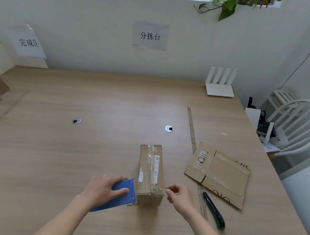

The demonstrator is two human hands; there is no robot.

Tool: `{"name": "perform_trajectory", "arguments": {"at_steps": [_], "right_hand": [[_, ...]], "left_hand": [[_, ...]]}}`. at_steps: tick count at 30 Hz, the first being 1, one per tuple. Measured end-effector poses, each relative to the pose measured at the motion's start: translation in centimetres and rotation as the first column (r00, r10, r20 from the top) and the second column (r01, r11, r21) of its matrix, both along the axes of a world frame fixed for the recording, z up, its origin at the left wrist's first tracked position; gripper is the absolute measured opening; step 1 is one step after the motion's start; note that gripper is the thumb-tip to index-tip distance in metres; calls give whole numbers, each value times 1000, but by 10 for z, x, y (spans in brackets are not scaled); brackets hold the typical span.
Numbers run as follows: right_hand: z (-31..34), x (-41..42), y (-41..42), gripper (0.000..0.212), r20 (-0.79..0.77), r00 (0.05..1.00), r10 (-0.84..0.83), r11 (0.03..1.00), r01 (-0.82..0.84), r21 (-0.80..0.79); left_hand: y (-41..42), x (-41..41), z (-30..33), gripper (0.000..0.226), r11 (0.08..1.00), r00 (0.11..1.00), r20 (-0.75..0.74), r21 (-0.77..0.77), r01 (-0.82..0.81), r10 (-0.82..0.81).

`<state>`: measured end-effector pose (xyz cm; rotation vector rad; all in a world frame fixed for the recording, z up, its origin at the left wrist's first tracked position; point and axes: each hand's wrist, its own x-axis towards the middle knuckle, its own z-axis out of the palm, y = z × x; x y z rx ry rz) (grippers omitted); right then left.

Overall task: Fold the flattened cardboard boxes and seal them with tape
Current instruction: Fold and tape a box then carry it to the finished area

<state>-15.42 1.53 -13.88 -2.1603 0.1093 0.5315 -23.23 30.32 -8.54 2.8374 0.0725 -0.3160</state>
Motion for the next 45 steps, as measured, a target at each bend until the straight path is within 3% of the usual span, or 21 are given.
{"name": "perform_trajectory", "arguments": {"at_steps": [9,15,18,19,21,23,25,27,29,31,35,45], "right_hand": [[-26,-7,3,22,-24,1000,-4,996,2,-88],[-42,-16,11,15,-66,993,-99,995,97,-28],[-44,-24,16,63,-90,995,-47,997,41,-71],[-43,-26,16,71,-91,995,-30,994,20,-111],[-36,-28,17,66,-4,1000,-9,980,8,-199],[-23,-28,26,57,192,980,57,968,-7,-251],[-9,-25,43,50,397,902,172,968,-80,-238],[-3,-21,64,48,492,787,372,922,-253,-292],[-9,-17,81,56,436,703,562,823,-419,-384],[-28,-14,87,63,305,685,662,730,-496,-470],[-54,-22,82,64,201,683,702,635,-473,-611],[-50,-20,85,66,-10,740,672,585,-539,-606]], "left_hand": [[-2,4,-16,51,999,998,-49,15,33,-33],[-4,4,-29,50,1000,999,-48,-13,1,-2],[1,4,-31,50,1000,998,-56,-6,2,-2],[3,4,-30,49,1000,998,-56,-3,-1,1],[7,5,-27,48,1000,998,-61,-5,-18,18],[11,6,-23,47,999,998,-61,-16,-36,35],[12,7,-20,48,999,998,-56,-25,-28,26],[12,8,-18,48,1000,999,-53,-18,-12,11],[13,10,-17,49,1000,999,-48,-23,-2,1],[17,9,-17,49,1000,999,-51,-22,5,-7],[26,10,-14,50,999,996,-72,4,45,-45],[38,19,-3,54,985,984,-91,58,161,-155]]}}
